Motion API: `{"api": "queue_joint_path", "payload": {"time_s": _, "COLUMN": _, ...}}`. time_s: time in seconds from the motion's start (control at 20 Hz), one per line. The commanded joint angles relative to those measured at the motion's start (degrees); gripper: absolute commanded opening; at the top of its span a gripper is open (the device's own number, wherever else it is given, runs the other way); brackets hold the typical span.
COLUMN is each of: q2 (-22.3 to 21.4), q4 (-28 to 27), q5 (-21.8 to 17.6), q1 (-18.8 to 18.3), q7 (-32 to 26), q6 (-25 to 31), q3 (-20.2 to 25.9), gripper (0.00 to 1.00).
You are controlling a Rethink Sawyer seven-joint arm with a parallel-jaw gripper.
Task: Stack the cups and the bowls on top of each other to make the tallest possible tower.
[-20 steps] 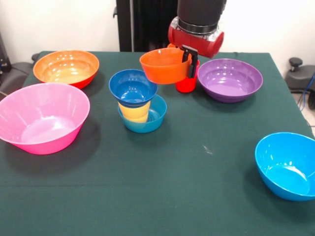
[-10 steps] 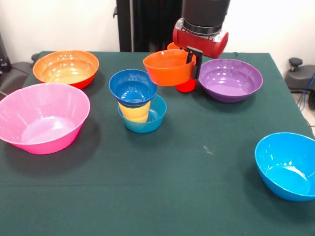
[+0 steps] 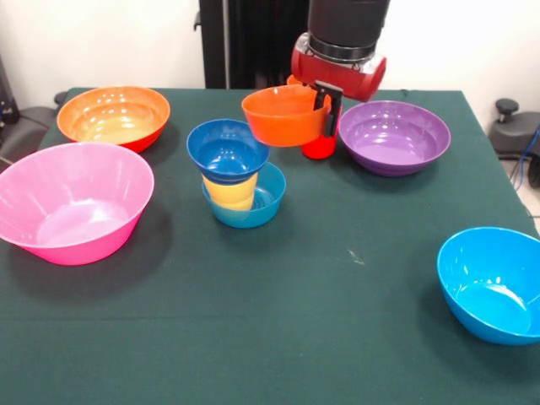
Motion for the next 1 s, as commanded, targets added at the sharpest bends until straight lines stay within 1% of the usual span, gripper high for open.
{"api": "queue_joint_path", "payload": {"time_s": 0.05, "q2": 1.7, "q4": -1.6, "q5": -5.4, "q1": -1.4, "q7": -13.4, "q6": 3.5, "q3": 4.4, "gripper": 0.0}}
{"api": "queue_joint_path", "payload": {"time_s": 0.35, "q2": -1.7, "q4": 0.9, "q5": -5.5, "q1": -3.8, "q7": -16.9, "q6": 7.3, "q3": 4.4, "gripper": 0.0}}
{"api": "queue_joint_path", "payload": {"time_s": 0.85, "q2": -0.1, "q4": 0.5, "q5": -8.8, "q1": -3.9, "q7": -15.7, "q6": 6.3, "q3": 3.6, "gripper": 0.0}}
{"api": "queue_joint_path", "payload": {"time_s": 1.0, "q2": 0.5, "q4": 0.0, "q5": -9.4, "q1": -3.8, "q7": -15.2, "q6": 6.8, "q3": 3.7, "gripper": 0.0}}
